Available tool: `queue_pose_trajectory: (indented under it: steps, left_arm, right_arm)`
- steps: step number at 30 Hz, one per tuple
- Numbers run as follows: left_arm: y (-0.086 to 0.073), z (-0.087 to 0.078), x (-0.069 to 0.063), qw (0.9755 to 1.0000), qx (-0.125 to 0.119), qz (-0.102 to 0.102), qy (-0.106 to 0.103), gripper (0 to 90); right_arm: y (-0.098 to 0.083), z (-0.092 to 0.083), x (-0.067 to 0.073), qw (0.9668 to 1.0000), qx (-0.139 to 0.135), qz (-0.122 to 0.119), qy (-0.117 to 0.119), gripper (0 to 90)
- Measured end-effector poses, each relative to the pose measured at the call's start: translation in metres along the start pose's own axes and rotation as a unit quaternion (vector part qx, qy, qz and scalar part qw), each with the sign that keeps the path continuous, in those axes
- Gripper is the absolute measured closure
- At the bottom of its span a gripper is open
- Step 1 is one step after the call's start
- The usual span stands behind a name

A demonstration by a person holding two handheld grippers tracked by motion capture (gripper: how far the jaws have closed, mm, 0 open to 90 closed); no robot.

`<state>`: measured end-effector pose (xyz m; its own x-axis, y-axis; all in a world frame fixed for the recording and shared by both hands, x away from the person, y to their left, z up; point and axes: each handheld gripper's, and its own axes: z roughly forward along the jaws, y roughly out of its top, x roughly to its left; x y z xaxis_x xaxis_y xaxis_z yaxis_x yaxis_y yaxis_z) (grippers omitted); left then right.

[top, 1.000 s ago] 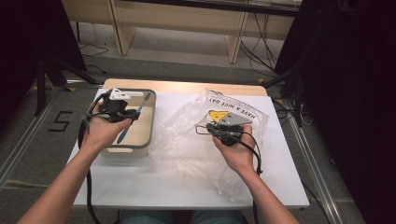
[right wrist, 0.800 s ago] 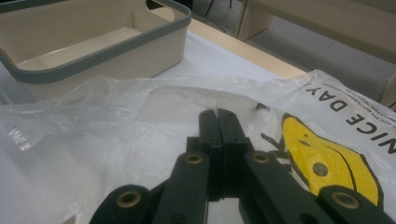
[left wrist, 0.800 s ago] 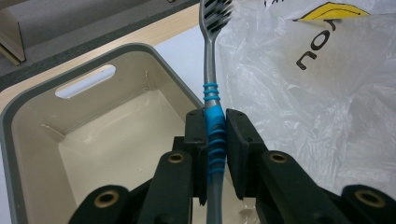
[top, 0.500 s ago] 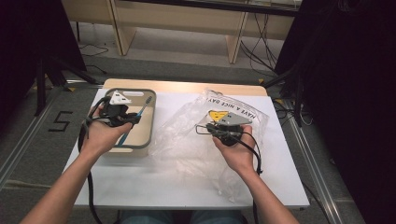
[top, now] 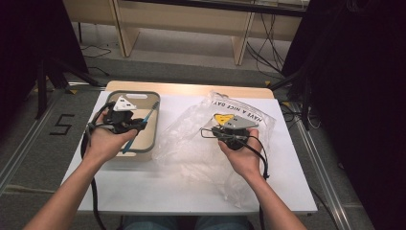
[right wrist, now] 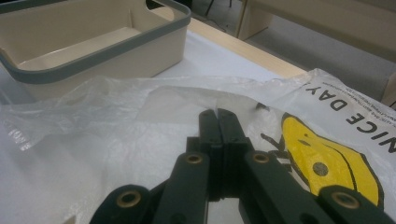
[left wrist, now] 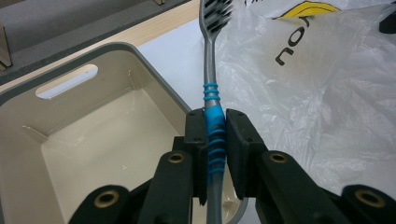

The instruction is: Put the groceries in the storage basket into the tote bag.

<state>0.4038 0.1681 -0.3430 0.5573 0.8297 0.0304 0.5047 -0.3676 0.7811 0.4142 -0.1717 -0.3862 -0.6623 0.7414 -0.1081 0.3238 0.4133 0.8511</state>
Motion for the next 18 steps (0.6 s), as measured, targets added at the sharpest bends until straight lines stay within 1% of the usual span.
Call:
queue_pose_trajectory:
  steps: [8,11,18]
  left_arm:
    - [-0.002,-0.002,-0.007,0.9999,-0.004,0.002,-0.012,79.0]
    - [-0.003,-0.002,-0.009,0.9998,-0.008,-0.002,-0.017,79.0]
    - [-0.004,-0.003,-0.014,0.9997,-0.009,0.003,-0.023,79.0]
  right_arm:
    - [-0.001,0.001,-0.001,1.0000,0.001,-0.002,-0.001,90.0]
    - [-0.001,0.000,-0.001,1.0000,0.001,-0.001,-0.001,90.0]
    - [-0.001,0.001,-0.001,1.0000,0.000,-0.002,-0.001,90.0]
